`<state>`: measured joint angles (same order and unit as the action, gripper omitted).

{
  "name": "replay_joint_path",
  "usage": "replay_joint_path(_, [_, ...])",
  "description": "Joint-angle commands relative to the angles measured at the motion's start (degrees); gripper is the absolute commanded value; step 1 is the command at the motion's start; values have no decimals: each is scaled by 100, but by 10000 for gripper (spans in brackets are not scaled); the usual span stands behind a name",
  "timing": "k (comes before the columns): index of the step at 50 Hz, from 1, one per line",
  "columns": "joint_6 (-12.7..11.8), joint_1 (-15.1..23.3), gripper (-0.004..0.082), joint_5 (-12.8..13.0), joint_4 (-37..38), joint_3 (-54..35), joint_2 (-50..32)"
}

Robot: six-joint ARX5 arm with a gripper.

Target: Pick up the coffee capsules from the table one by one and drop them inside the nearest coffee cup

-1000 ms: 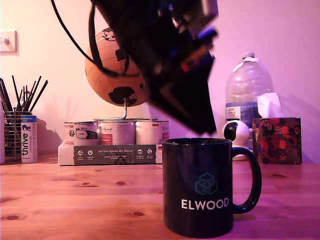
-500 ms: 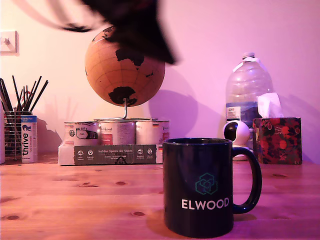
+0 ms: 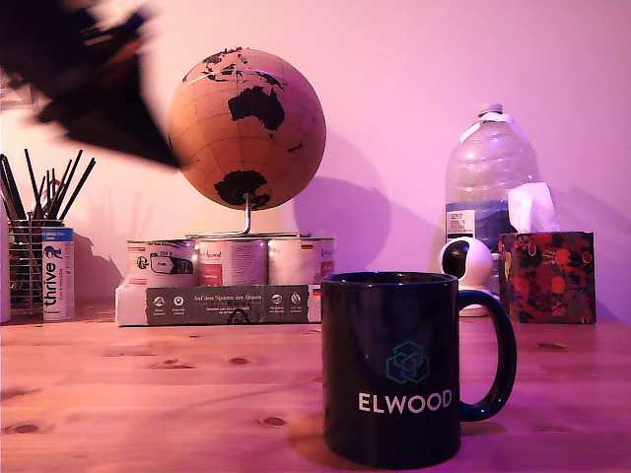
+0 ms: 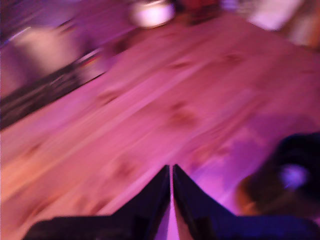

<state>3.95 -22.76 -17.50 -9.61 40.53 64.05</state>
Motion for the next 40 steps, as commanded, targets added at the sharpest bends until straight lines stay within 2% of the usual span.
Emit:
replay_joint_path(1, [-120, 203, -16, 2, 146, -293, -258])
replay_joint_path(5, [-269, 509, -16, 13, 247, -570, -579])
replay_joint_path(11, [-326, 953, -16, 22, 400, -973, -1097])
replay_joint_path(12, [-420, 1021, -16, 17, 407, -1036, -1189])
replay_joint_path(18, [-420, 1362, -16, 17, 389, -1366, -1749])
replay_joint_path(22, [-420, 1491, -16, 20, 387, -1572, -2166])
replay_joint_path(23, [-662, 1512, -16, 20, 385, -1624, -2282])
replay_joint_path(26, [-726, 1567, -16, 68, 339, -1764, -2629])
replay_joint_path(32, [-726, 1591, -16, 313, 210, -2000, -3292])
replay_joint_path(33, [-855, 1589, -16, 358, 177, -2037, -3410])
replay_joint_path(40, [-850, 1589, -16, 603, -232, -2103, -4127])
